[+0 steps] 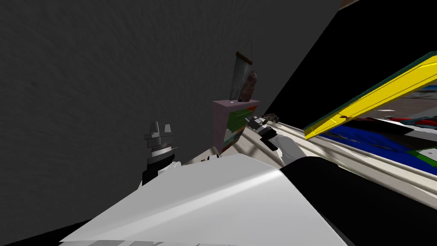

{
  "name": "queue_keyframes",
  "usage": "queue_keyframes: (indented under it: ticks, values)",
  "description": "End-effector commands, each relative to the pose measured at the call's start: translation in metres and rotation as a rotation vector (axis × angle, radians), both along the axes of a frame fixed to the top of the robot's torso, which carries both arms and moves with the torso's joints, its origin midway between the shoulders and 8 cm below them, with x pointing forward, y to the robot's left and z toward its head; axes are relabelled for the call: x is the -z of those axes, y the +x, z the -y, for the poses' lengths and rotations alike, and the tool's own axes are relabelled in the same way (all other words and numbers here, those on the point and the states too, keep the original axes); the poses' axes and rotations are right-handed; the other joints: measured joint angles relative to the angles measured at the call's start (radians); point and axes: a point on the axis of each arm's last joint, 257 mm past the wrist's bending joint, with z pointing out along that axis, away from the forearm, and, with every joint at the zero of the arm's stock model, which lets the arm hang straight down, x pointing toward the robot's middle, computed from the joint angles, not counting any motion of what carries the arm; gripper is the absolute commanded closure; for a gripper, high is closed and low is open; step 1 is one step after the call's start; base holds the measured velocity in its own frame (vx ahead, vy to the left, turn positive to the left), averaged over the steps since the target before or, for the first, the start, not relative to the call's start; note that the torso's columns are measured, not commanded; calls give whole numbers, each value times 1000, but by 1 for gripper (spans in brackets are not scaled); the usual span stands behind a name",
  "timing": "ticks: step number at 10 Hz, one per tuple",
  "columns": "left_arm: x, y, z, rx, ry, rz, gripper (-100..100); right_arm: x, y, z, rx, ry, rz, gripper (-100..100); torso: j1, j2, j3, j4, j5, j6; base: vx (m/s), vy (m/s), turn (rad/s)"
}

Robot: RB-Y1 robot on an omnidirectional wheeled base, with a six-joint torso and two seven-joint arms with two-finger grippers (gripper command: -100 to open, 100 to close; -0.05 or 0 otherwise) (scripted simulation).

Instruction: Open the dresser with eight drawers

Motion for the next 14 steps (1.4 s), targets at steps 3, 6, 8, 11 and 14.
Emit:
queue_keyframes:
  ticks: [3, 6, 8, 11, 14]
  values:
    - [0, 0, 0, 0, 0, 0, 0, 1, -11, -25, -64, -1, -4, 100, 1, 1, 0, 1, 1, -1, -22, -39, -95]
    - [0, 0, 0, 0, 0, 0, 0, -14, -13, -24, -79, -4, 4, -100, 0, 6, 4, 1, -1, 0, -116, -55, -54]
    - [0, 0, 0, 0, 0, 0, 0, -26, -14, -22, -91, -6, 4, -100, 11, -5, -4, 1, 6, -2, 51, 64, -86]
    - [0, 0, 0, 0, 0, 0, 0, -44, -16, -20, -110, -9, 4, -100, 6, 5, 2, 4, 4, -2, 45, 44, -56]
    - [0, 0, 0, 0, 0, 0, 0, -62, -18, -20, -131, -13, 4, -100, 7, 8, 3, 7, 6, 0, 28, 46, -69]
